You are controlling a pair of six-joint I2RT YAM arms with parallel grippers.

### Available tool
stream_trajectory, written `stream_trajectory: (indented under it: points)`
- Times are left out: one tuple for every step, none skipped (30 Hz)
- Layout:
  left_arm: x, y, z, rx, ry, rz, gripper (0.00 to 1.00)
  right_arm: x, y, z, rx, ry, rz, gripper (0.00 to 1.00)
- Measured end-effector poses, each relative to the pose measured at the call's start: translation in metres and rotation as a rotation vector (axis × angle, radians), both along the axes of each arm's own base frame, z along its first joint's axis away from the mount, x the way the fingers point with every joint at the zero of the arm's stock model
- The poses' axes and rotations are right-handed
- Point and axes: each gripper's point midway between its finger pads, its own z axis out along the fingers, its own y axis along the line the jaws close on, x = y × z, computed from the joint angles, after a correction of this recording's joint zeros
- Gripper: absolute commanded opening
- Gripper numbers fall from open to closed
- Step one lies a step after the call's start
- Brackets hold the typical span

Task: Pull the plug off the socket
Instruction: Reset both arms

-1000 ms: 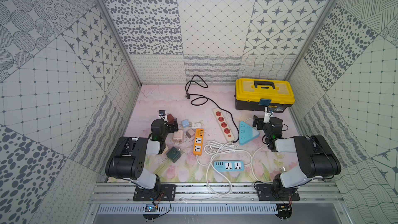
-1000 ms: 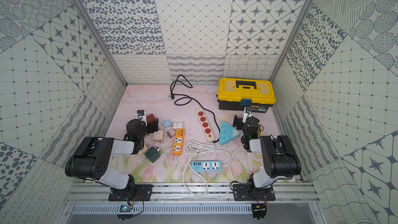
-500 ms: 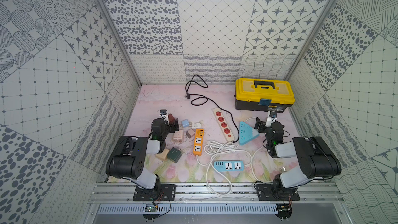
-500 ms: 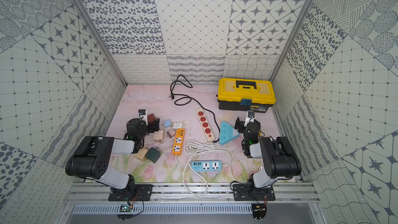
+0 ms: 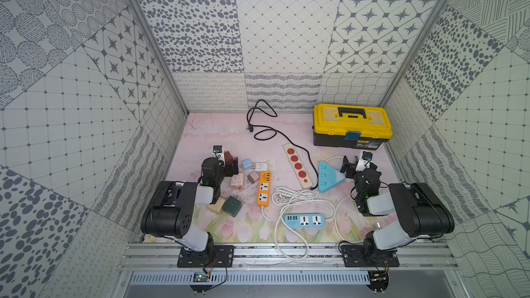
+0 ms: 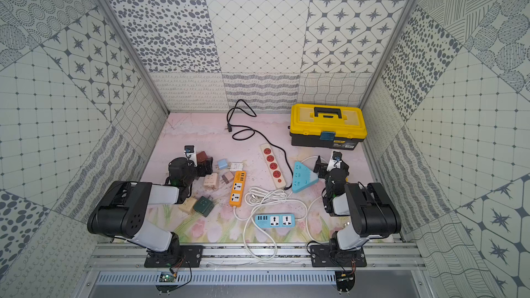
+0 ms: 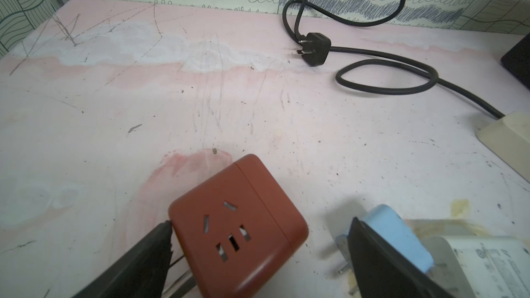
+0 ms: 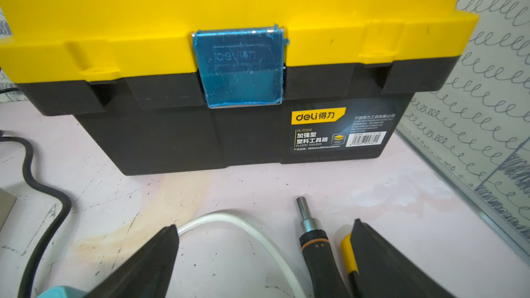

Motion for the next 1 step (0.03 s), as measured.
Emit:
stream_trajectory:
  points:
    - [0.0, -0.0001, 0.0, 0.0, 0.0, 0.0, 0.99, 0.0002, 0.0001, 0.0011, 0.0, -0.005, 0.0, 0.99]
